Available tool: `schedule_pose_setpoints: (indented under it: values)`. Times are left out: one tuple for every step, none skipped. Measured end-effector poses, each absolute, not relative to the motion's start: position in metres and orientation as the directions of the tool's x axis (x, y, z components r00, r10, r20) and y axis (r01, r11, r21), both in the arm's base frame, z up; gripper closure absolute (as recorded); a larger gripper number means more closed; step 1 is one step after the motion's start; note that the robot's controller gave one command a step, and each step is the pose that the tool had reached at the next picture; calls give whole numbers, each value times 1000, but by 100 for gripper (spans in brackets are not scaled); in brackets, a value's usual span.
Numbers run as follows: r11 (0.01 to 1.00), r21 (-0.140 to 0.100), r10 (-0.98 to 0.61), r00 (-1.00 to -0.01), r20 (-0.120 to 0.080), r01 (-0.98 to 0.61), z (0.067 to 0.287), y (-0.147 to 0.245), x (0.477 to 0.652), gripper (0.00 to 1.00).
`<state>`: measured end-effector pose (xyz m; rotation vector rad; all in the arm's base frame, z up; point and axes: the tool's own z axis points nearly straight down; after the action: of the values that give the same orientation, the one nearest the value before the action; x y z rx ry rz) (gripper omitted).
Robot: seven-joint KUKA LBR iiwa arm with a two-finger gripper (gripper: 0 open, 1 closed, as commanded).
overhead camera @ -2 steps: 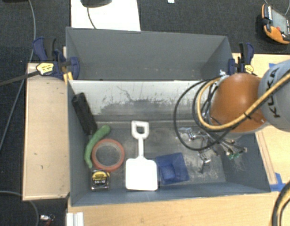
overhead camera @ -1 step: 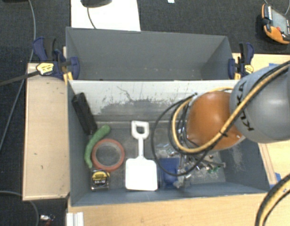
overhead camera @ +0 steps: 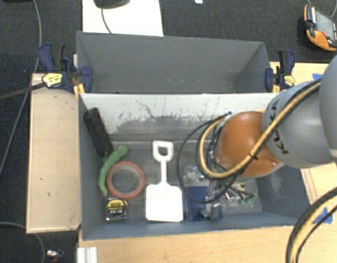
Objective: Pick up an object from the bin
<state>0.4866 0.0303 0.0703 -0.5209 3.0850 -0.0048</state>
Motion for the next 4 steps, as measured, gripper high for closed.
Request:
schedule_pose_setpoints:
  values:
    - [810, 2, -587, -810, -10, -587, 72, 44, 480, 100]
    - [809, 1, -587, -809, -10, -587, 72, 44, 480, 100]
    - [809, 1, -588, -809, -13, -588, 74, 44, 480, 100]
    - [809, 1, -588, -809, -13, -588, 78, 44, 480, 100]
